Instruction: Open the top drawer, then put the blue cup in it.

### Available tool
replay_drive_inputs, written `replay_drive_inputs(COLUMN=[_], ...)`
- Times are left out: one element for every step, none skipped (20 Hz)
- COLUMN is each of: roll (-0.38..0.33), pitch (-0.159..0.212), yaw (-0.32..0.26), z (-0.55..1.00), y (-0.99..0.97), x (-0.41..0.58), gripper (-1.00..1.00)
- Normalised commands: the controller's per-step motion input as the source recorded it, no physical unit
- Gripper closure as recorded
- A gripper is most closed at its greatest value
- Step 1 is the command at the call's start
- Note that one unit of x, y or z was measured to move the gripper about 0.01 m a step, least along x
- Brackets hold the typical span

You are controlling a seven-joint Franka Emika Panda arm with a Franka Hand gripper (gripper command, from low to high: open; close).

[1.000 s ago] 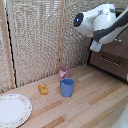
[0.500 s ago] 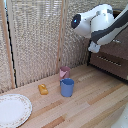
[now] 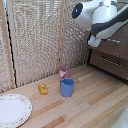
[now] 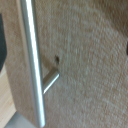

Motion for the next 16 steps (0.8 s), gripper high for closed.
replay_drive_inputs(roll=[0.345,0.346,0.344,0.343,0.335,0.329,0.327,0.326,0.327,0.327,0.327,0.327,0.326,0.326,0.324,0.312], pitch=[-0.022,-0.03,-0.036,-0.066,-0.086,-0.094,-0.093,-0.087,-0.09,-0.087,-0.088,-0.09,-0.089,-0.087,-0.083,-0.063], yaw=[-0.139,-0.138,-0.137,-0.126,-0.114,-0.104,-0.102,-0.101,-0.101,-0.101,-0.102,-0.103,-0.104,-0.105,-0.106,-0.107], z=[0.05,0.03,0.03,0.03,0.04,0.05,0.04,0.03,0.04,0.03,0.03,0.04,0.04,0.04,0.03,0.0], y=[0.42,0.42,0.42,0.45,0.49,0.53,0.54,0.54,0.54,0.54,0.53,0.53,0.53,0.53,0.53,0.54], x=[0.06,0.071,0.077,0.057,0.037,0.014,0.014,0.023,0.02,0.023,0.023,0.02,0.02,0.02,0.02,0.026], gripper=[-1.0,-1.0,-1.0,-1.0,-1.0,-1.0,-1.0,-1.0,-1.0,-1.0,-1.0,-1.0,-1.0,-1.0,-1.0,-1.0])
